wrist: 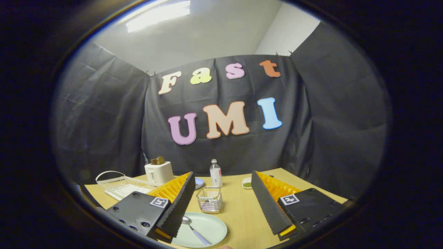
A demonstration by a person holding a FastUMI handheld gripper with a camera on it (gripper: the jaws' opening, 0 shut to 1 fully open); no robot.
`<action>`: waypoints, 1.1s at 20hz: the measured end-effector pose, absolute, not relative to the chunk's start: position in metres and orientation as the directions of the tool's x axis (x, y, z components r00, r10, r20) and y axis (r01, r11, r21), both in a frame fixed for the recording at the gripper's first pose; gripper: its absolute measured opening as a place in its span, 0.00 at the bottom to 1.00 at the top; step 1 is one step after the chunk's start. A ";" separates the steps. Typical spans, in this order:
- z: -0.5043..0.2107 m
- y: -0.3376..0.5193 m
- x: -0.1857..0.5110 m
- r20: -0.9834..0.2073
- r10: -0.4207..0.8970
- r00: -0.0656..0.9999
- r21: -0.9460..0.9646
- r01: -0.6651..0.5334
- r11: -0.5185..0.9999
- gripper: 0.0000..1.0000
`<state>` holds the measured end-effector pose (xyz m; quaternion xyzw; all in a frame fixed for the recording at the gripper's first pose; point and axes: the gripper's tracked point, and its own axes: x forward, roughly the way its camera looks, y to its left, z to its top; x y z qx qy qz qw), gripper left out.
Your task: Take the plate from the dish rack, then take the spoon from the basket and place it into the plate.
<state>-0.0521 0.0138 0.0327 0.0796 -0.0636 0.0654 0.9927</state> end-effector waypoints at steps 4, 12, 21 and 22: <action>0.042 0.009 -0.062 0.156 0.095 0.983 0.103 -0.111 0.988 1.00; 0.035 0.026 -0.060 0.134 0.112 0.985 0.059 -0.121 0.991 1.00; 0.033 0.032 -0.061 0.121 0.111 0.986 0.052 -0.118 0.992 1.00; 0.034 0.032 -0.061 0.120 0.113 0.986 0.054 -0.120 0.991 1.00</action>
